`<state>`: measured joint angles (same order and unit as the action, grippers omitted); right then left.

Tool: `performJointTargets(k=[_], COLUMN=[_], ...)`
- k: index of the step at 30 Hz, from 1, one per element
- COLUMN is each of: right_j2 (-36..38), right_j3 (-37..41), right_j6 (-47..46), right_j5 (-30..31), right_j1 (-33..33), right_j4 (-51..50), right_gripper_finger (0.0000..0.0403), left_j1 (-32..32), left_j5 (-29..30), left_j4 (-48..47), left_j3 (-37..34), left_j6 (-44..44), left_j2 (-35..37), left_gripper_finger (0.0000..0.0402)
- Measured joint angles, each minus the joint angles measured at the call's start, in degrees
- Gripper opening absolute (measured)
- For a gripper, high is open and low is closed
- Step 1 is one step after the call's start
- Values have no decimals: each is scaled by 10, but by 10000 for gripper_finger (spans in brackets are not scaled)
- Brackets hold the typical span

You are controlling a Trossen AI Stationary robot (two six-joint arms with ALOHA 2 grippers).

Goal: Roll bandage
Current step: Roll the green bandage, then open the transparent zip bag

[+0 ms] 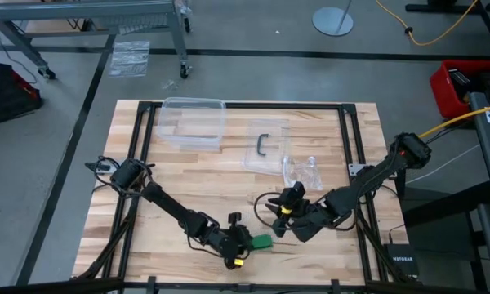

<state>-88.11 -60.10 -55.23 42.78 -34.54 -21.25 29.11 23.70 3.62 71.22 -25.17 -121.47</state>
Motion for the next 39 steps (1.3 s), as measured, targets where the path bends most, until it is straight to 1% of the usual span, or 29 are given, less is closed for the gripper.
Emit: performJointTargets(k=[4, 8, 9, 12, 14, 18, 22, 27, 30, 32, 34, 36, 39], right_j2=[13, 13, 13, 13, 13, 13, 13, 13, 13, 13, 13, 13, 13], right_j3=[0, 0, 0, 0, 0, 0, 0, 0, 0, 0, 0, 0, 0], right_j6=[15, 17, 17, 16, 16, 15, -2, -46, -62, -63, -63, -64, -65], right_j5=[2, 2, 2, 1, -7, -23, -17, 14, 18, 4, -26, -72, -158], right_j1=[0, 0, 0, 0, -4, -24, -59, -100, -120, -130, -137, -143, -143], right_j4=[0, -6, -10, -19, -19, -31, -49, -92, -115, -122, -118, -114, -100], right_gripper_finger=[92, 92, 92, 92, 92, 92, 92, 92, 92, 92, 92, 92, 92], left_j1=[-21, -26, -26, -32, -46, -69, -94, -117, -129, -134, -139, -142, -147], left_j5=[3, 2, 16, 91, 118, 132, 128, 129, 130, 134, 136, 136, 135], left_j4=[-2, 0, -2, -27, -42, -85, -109, -109, -111, -115, -115, -111, -106], left_j3=[0, 0, 0, -2, -5, -2, -1, -3, -4, -4, -5, -5, -4], left_j6=[0, 17, 21, 18, 5, -17, -32, 4, 19, 35, 50, 62, 74], left_j2=[0, 0, 0, 0, -5, -4, -2, 9, 16, 23, 26, 28, 30], left_gripper_finger=[129, 129, 129, 129, 129, 129, 129, 129, 129, 129, 129, 129, 129])
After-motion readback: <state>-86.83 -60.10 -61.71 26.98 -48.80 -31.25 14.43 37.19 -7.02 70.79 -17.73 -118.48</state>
